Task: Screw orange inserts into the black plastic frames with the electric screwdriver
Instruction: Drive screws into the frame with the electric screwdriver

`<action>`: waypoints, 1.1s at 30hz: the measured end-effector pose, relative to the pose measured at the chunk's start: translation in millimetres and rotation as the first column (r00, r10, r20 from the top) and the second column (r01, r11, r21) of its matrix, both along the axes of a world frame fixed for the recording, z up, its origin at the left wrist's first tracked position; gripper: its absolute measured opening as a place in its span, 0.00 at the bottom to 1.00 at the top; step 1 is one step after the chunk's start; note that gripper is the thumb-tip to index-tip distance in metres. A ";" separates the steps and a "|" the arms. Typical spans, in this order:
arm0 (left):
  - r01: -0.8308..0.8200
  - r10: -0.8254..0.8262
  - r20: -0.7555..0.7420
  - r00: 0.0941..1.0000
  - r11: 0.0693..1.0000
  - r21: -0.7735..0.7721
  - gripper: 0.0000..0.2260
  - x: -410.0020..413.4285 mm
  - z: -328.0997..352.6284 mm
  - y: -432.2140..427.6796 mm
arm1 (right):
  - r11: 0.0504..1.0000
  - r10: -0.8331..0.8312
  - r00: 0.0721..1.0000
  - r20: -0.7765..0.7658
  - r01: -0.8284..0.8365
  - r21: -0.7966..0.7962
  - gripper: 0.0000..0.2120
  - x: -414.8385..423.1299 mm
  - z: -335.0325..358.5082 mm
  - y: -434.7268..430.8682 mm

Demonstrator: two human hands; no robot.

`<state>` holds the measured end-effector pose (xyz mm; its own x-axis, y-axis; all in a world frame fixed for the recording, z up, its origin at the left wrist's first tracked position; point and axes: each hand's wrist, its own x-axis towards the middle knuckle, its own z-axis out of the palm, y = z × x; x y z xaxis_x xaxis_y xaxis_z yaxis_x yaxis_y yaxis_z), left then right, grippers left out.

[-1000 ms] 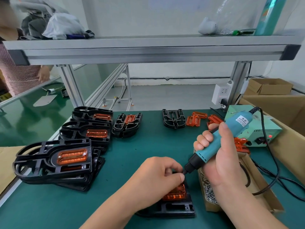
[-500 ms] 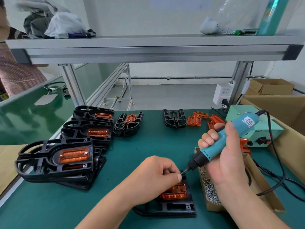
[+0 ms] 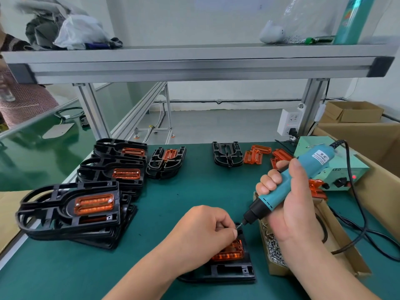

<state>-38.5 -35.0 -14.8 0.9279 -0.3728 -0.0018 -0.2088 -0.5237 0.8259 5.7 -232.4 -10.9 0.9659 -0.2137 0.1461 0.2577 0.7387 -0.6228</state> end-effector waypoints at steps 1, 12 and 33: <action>0.004 -0.004 -0.011 1.000 1.000 -0.014 0.03 0.5 0.3 -0.3 | 1.000 0.005 1.000 -0.003 -0.005 -0.001 0.11 -0.1 -0.1 0.0; -0.110 0.054 0.200 0.978 0.953 0.282 0.11 12.1 5.1 20.1 | 0.990 0.068 0.997 0.031 -0.063 -0.129 0.09 -1.1 6.4 -5.5; -0.159 -0.042 0.309 0.950 0.786 0.597 0.21 10.7 -7.4 9.0 | 0.924 0.180 0.982 0.062 -0.147 -0.353 0.14 -11.7 7.8 2.7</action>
